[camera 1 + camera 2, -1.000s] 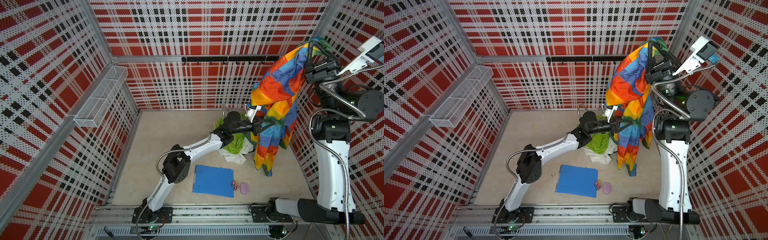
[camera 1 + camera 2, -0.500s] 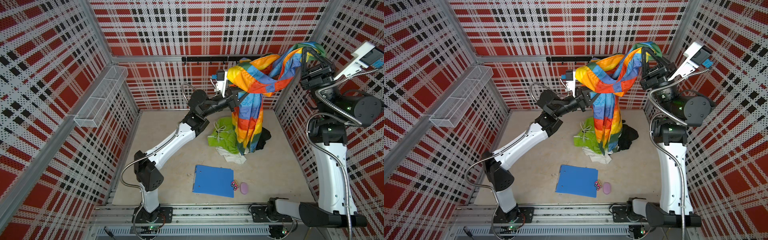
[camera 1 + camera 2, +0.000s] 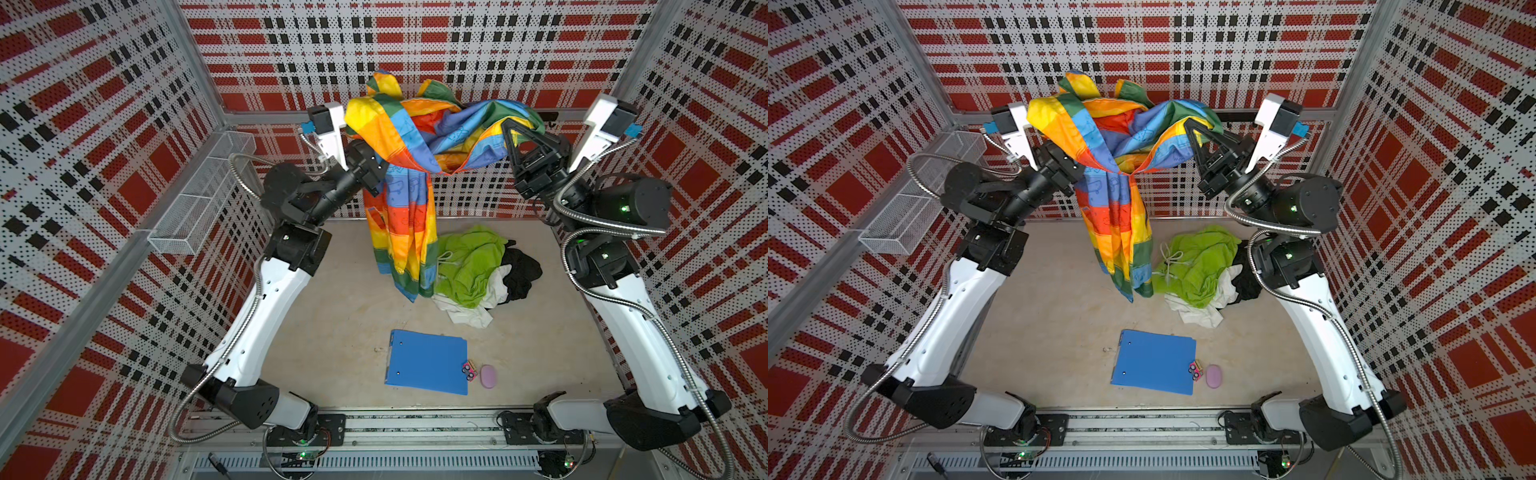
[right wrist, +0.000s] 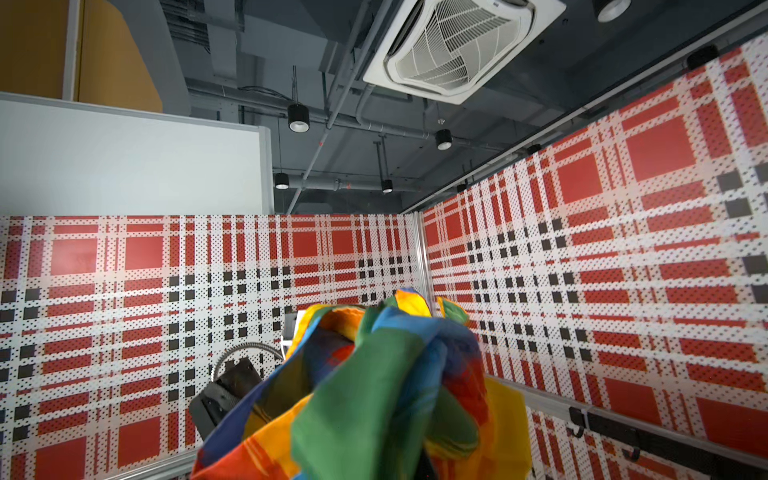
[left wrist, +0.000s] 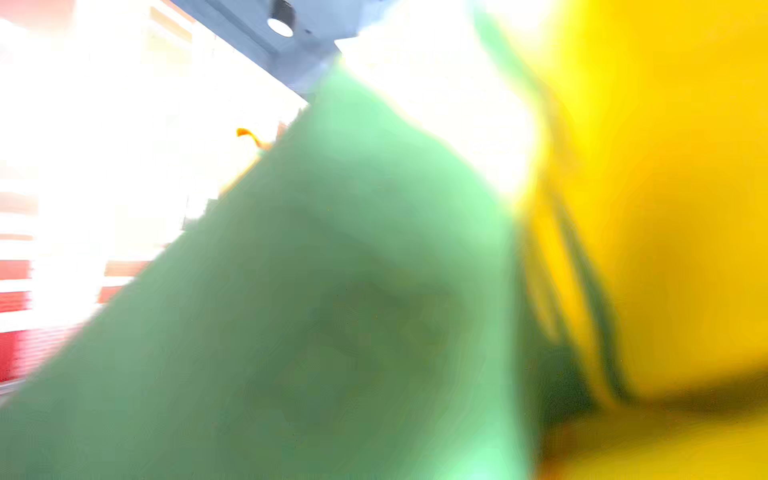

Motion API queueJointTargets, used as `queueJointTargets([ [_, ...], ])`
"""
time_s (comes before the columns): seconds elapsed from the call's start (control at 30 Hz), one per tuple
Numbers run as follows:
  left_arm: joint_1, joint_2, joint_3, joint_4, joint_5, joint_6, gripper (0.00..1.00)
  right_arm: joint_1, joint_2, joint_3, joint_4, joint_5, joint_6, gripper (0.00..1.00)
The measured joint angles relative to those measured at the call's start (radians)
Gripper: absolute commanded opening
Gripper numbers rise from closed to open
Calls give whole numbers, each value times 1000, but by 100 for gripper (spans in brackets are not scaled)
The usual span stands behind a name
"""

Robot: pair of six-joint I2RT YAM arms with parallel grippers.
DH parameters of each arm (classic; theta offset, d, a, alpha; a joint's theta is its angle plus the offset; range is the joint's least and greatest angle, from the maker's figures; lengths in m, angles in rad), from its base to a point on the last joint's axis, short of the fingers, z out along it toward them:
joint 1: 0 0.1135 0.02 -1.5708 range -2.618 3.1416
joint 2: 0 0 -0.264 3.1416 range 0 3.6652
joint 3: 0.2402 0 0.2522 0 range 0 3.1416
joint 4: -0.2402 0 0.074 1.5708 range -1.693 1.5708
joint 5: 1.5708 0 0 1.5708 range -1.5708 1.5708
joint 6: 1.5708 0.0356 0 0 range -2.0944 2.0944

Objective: Pick out a specific cloth from the pile
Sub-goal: 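Carry the rainbow cloth with both grippers away from the pile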

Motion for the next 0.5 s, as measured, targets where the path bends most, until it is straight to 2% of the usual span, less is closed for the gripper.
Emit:
queueJointTargets([
  [0.27,161,-121,-180,-57,31,-14,3,123,90,-107,-37,68,-79,0],
  [0.5,222,-225,-541,-133,16,0,2,138,132,-234,-85,136,-119,0],
])
